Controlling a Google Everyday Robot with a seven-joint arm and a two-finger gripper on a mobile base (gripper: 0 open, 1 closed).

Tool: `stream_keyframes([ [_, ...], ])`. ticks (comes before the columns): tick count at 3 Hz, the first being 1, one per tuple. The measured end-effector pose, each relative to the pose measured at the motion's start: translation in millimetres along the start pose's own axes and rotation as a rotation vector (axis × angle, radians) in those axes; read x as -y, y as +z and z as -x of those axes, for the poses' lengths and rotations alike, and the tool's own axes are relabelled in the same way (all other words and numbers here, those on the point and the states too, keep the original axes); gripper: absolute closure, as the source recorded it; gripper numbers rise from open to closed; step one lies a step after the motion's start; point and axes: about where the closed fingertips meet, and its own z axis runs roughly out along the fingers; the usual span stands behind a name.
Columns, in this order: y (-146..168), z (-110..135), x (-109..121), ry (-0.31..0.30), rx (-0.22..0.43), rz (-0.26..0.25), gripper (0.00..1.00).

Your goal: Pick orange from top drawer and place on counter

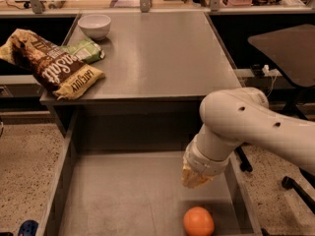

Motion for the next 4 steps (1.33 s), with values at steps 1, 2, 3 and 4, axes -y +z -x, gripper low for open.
stream_keyframes([
  [1,-1.5,-10.2,7.7,0.017,-0.020,-0.008,0.81],
  [2,10.6,3.6,5.6,0.025,-0.048,0.017,0.50],
  [3,19.5,17.9,3.0,0.016,-0.067,0.043,0.27],
  [4,25.5,33.9,1.2,-0.033,-0.130,0.062,0.00],
])
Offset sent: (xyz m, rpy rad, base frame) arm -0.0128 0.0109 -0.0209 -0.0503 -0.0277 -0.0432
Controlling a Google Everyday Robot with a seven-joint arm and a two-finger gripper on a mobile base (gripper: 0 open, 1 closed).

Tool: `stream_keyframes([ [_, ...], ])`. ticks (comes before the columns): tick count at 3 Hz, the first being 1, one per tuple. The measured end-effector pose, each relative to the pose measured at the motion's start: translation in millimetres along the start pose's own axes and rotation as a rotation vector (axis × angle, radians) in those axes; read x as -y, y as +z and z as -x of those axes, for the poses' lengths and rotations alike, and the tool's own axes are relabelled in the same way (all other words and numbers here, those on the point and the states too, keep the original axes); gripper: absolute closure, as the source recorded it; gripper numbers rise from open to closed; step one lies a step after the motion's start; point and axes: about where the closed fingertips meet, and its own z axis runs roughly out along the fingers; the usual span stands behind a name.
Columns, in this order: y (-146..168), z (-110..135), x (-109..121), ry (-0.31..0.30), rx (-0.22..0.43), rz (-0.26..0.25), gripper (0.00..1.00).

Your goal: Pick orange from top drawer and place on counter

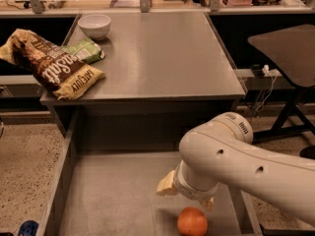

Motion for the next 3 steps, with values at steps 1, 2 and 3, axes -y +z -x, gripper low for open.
stream_keyframes([
  [1,1.1,8.3,-0.1,-0.035,-0.032,0.004,0.00],
  [2,14.7,24.2,-10.7,-0.103,-0.047,0.053,0.00],
  [3,34.9,39.7,-23.7,-0.147,-0.038,0.111,0.00],
])
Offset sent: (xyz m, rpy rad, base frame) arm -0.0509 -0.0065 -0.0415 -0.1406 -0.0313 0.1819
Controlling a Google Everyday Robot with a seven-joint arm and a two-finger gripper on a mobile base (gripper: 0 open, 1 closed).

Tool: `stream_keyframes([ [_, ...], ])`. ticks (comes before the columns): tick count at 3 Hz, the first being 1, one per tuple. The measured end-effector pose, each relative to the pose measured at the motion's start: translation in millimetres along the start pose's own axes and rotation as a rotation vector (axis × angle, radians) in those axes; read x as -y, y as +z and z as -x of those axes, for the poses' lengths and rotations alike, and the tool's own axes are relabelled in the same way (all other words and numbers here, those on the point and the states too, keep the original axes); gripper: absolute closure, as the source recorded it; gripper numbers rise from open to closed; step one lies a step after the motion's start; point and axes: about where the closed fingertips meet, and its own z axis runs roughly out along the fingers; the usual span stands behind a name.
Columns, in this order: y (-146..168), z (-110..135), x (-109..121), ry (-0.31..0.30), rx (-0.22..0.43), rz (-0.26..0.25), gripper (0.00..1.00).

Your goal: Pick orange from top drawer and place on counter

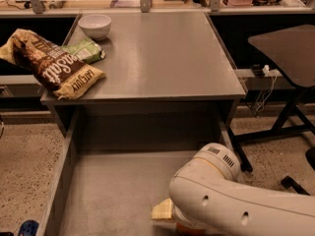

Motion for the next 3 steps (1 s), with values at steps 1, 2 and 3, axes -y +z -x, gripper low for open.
stream_keyframes([
  [1,15.7,9.7,-4.6,-0.032,0.001,0.038,0.03],
  [2,19.7,11.2,-5.6,-0.040,-0.005,0.042,0.26],
  [3,18.3,10.0,-5.2,-0.039,-0.003,0.038,0.57],
])
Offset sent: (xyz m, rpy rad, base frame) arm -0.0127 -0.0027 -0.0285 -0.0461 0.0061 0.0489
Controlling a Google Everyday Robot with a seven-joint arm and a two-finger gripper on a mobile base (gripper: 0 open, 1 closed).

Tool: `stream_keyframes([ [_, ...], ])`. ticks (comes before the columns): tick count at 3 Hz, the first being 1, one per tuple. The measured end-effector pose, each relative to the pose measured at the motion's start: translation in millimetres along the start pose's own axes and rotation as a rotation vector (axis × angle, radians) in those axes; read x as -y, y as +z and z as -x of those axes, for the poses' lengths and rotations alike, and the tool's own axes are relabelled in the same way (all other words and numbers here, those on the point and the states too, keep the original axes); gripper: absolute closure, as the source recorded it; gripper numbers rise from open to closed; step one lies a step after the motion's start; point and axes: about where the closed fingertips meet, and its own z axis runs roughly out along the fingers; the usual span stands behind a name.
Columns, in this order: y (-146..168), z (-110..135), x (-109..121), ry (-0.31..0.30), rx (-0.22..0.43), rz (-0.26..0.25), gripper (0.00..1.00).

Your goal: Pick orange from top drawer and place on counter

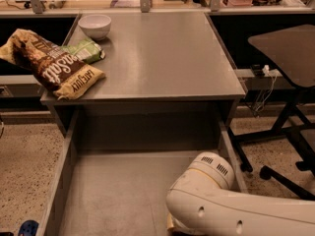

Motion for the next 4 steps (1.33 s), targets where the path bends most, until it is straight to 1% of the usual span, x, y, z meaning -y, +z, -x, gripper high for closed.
stream_keyframes([
  [1,-29.1,-22.6,7.5,0.020,0.029,-0.078,0.80],
  [2,-73.8,-62.1,-10.5,0.040,0.066,-0.108,1.00],
  [3,-107.1,-81.1,-23.8,0.078,0.065,-0.101,1.00],
  [4,-107.4,-81.1,-23.3,0.076,0.065,-0.102,1.00],
])
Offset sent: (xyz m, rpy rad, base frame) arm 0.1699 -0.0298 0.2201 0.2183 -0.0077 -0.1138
